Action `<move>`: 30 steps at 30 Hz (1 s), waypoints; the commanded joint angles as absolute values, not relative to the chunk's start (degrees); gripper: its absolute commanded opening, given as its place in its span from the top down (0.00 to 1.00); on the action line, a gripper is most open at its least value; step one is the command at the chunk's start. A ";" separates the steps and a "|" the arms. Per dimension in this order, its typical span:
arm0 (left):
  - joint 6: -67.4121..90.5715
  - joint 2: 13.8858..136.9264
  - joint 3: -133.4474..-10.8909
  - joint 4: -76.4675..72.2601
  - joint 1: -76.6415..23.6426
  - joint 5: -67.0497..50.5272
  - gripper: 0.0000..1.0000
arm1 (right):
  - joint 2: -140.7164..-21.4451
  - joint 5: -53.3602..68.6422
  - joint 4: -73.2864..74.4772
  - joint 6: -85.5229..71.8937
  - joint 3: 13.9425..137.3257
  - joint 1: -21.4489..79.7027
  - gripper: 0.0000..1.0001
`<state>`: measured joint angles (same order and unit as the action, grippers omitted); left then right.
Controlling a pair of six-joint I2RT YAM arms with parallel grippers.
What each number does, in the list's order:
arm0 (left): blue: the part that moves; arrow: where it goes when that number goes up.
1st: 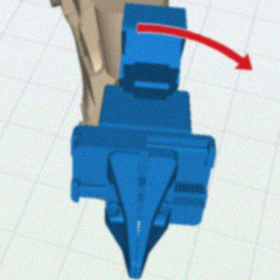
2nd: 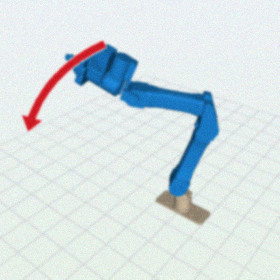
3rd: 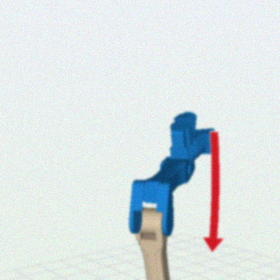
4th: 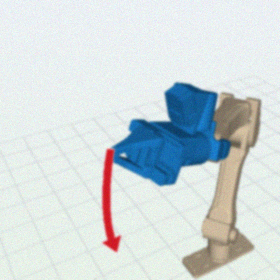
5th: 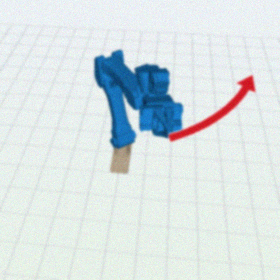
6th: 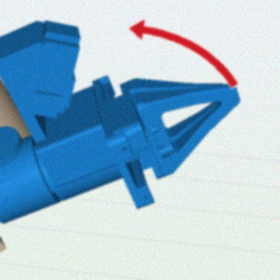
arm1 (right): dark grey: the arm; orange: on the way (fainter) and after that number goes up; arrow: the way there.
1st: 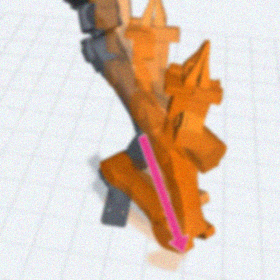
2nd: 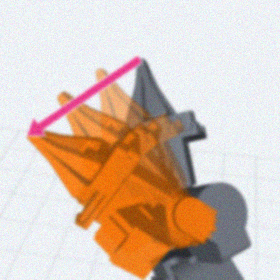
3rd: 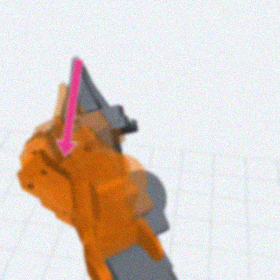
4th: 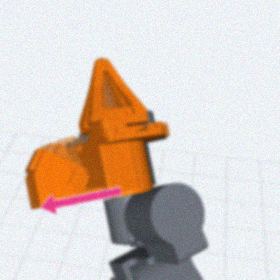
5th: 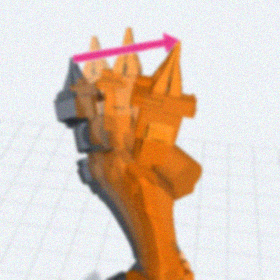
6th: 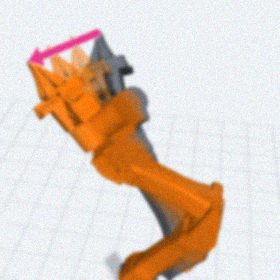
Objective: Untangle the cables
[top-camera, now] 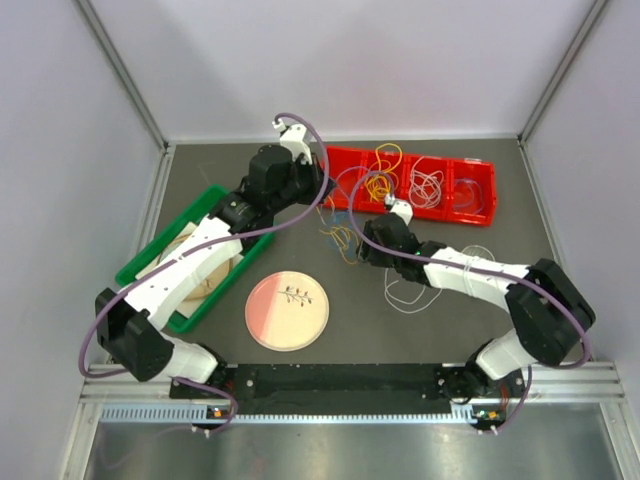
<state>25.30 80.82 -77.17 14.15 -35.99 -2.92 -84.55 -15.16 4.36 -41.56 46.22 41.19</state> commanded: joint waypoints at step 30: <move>26.11 73.21 -79.98 12.65 -35.33 -0.71 1.00 | -93.97 -6.23 -7.12 -59.07 48.88 40.43 1.00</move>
